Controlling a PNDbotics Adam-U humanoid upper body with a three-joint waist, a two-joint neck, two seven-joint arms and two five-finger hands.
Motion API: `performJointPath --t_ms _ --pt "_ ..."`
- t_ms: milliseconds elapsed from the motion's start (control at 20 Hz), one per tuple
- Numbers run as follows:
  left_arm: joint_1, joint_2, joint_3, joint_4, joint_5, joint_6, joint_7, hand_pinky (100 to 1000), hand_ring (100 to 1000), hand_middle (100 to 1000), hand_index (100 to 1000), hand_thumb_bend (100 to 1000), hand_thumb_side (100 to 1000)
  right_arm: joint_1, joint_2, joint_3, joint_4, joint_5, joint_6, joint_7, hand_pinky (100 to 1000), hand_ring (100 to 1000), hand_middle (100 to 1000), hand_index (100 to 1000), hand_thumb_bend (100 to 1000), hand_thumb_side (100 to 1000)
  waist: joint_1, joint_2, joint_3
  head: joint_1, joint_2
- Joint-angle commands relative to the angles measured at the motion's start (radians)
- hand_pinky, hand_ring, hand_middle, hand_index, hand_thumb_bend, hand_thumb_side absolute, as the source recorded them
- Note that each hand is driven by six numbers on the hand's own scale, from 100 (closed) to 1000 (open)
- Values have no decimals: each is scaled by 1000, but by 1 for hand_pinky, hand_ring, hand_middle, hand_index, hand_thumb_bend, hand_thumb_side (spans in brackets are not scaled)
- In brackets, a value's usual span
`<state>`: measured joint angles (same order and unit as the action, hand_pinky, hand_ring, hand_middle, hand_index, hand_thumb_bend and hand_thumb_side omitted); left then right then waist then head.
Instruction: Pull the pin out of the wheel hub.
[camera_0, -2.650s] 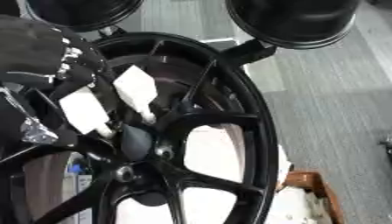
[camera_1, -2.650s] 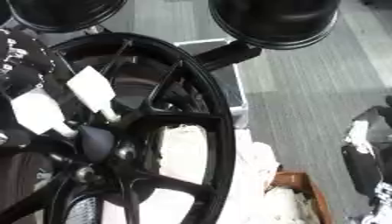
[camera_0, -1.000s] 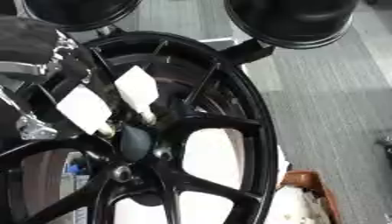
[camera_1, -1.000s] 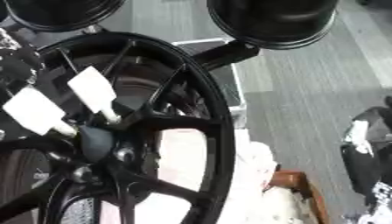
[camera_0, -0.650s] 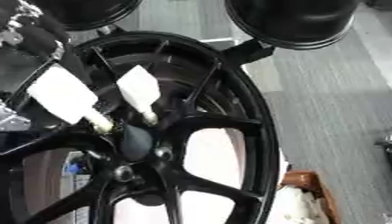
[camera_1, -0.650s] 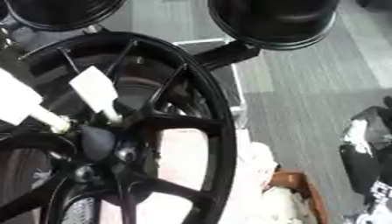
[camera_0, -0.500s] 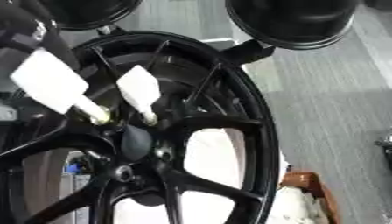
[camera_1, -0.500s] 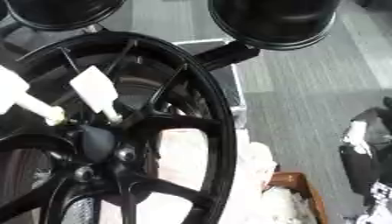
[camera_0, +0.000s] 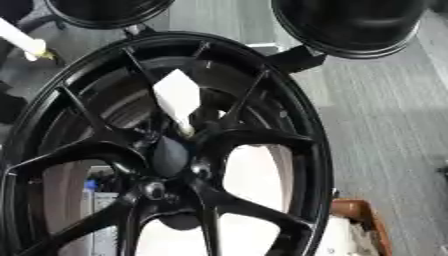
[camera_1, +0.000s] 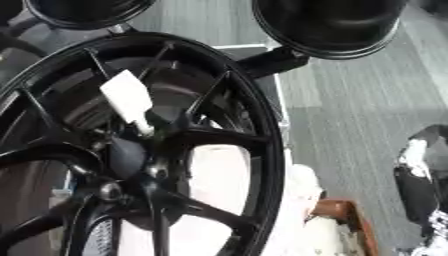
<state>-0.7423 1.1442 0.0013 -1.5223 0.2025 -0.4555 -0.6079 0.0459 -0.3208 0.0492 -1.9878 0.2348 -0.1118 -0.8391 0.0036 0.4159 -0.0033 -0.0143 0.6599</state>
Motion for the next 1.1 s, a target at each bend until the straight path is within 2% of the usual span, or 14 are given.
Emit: performJointPath --t_ms 50,150,350,400,450,500,550,650,1100 --pt "-1 58 53 83 -9 0 81 615 548 396 439 100 308 5 -7 -10 -12 5 0 -6 858 754 597 771 100 373 -1 -28 5 4 8" --pt "3 63 69 126 -51 17 152 622 554 409 446 100 310 6 -5 -12 -12 6 0 -8 858 754 597 771 100 372 -3 -29 7 4 7" --pt "21 64 72 169 -174 23 253 666 596 478 516 100 284 6 -4 -13 -12 4 0 -10 857 754 597 771 100 373 -7 -28 9 4 3" --pt "26 64 70 174 -199 21 265 697 631 530 574 100 272 6 -4 -13 -12 3 0 -10 857 753 597 771 100 373 -7 -27 10 4 2" --pt "31 63 67 176 -222 18 269 729 686 610 668 100 264 5 -4 -13 -12 3 0 -10 857 753 597 771 100 373 -8 -27 9 4 1" --pt "35 61 64 178 -239 15 266 744 713 645 707 100 260 5 -3 -12 -12 3 0 -9 857 753 597 771 100 373 -9 -26 9 4 1" --pt "39 60 60 179 -255 10 256 815 804 765 822 100 252 4 -2 -12 -12 3 0 -9 857 753 597 771 100 372 -9 -25 9 4 -1" --pt "44 58 57 177 -279 -6 228 880 878 844 893 100 248 4 -1 -13 -12 2 2 -9 857 753 597 771 100 373 -10 -24 9 4 -3" --pt "55 56 61 173 -324 -40 187 889 891 850 903 100 244 2 0 -14 -12 -1 2 -9 857 752 597 770 100 375 -9 -24 12 3 -5"
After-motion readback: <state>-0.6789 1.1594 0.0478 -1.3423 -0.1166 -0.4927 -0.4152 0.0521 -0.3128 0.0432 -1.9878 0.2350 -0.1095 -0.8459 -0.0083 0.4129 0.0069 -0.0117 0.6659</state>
